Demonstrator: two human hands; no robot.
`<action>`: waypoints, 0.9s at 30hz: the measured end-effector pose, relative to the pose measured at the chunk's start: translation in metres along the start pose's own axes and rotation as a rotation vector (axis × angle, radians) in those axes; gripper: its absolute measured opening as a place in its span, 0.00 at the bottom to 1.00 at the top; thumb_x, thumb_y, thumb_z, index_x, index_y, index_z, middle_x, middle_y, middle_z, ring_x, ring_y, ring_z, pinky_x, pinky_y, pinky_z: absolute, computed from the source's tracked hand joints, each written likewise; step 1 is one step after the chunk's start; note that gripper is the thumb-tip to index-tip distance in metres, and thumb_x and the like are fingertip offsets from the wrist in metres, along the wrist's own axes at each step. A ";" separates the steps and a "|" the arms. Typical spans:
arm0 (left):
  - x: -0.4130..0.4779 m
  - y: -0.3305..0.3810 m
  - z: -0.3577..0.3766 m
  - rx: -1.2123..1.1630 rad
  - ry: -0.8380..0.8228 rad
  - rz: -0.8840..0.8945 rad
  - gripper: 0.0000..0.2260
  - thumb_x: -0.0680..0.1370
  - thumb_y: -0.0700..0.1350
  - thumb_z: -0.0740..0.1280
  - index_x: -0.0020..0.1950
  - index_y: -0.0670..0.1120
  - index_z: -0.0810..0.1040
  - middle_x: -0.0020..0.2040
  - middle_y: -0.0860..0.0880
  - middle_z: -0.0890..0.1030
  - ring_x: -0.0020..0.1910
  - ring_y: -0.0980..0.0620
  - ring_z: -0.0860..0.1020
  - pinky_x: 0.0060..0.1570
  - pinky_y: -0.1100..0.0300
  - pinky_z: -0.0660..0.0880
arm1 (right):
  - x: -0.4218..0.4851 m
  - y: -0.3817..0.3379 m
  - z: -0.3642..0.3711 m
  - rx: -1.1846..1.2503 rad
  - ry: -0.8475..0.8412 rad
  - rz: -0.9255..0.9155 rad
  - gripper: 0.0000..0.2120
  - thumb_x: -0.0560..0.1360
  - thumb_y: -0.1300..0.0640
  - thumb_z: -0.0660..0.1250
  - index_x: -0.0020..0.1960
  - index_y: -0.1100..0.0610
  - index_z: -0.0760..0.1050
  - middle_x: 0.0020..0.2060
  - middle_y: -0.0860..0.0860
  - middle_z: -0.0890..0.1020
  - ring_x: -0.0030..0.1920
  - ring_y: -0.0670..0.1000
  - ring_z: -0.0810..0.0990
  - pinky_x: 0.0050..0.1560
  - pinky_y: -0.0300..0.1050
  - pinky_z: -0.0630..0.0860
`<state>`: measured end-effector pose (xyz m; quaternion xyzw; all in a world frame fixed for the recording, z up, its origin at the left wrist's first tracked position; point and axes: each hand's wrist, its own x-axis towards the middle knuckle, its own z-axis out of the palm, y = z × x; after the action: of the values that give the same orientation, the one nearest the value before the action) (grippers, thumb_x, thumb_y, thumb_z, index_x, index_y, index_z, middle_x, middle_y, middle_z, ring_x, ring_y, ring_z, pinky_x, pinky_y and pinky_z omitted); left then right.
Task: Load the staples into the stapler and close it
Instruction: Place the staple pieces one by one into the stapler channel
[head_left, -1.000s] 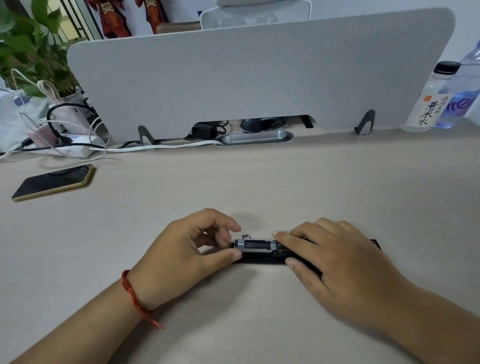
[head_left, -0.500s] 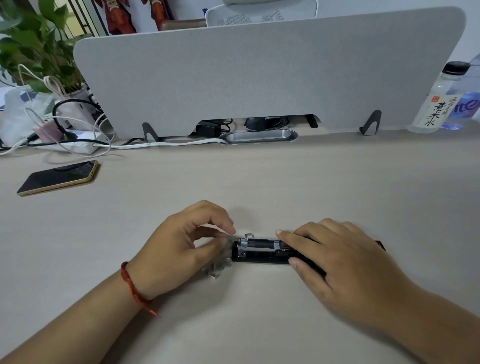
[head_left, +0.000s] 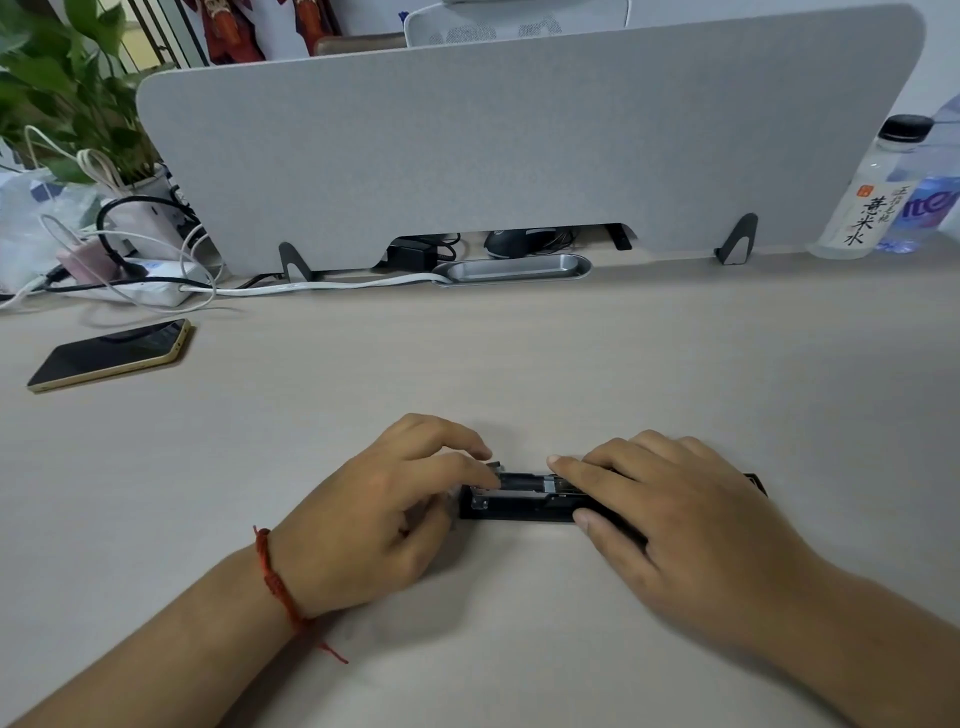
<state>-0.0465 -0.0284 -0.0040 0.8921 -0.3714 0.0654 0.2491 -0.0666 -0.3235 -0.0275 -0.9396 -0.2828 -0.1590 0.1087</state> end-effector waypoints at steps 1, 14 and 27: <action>0.001 0.001 0.001 -0.007 -0.007 0.003 0.24 0.75 0.28 0.66 0.64 0.49 0.84 0.67 0.53 0.80 0.67 0.52 0.76 0.66 0.60 0.74 | 0.000 0.000 0.000 0.001 0.001 0.000 0.19 0.83 0.45 0.60 0.72 0.44 0.77 0.54 0.38 0.80 0.51 0.48 0.78 0.49 0.48 0.76; 0.010 0.010 0.011 -0.131 0.017 0.008 0.26 0.77 0.29 0.67 0.71 0.48 0.80 0.72 0.53 0.78 0.75 0.53 0.73 0.74 0.57 0.70 | 0.001 -0.002 0.000 -0.008 -0.022 0.009 0.18 0.82 0.46 0.61 0.70 0.44 0.77 0.53 0.39 0.80 0.50 0.49 0.78 0.47 0.48 0.76; -0.007 -0.029 -0.027 -0.018 -0.123 -0.142 0.20 0.73 0.34 0.67 0.61 0.54 0.79 0.55 0.59 0.78 0.56 0.55 0.76 0.55 0.60 0.73 | 0.002 -0.004 -0.004 0.050 -0.036 0.157 0.29 0.79 0.39 0.63 0.78 0.44 0.66 0.54 0.34 0.79 0.51 0.43 0.75 0.50 0.43 0.70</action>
<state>-0.0294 0.0068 0.0064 0.9162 -0.3225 -0.0108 0.2376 -0.0683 -0.3207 -0.0228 -0.9586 -0.2141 -0.1258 0.1391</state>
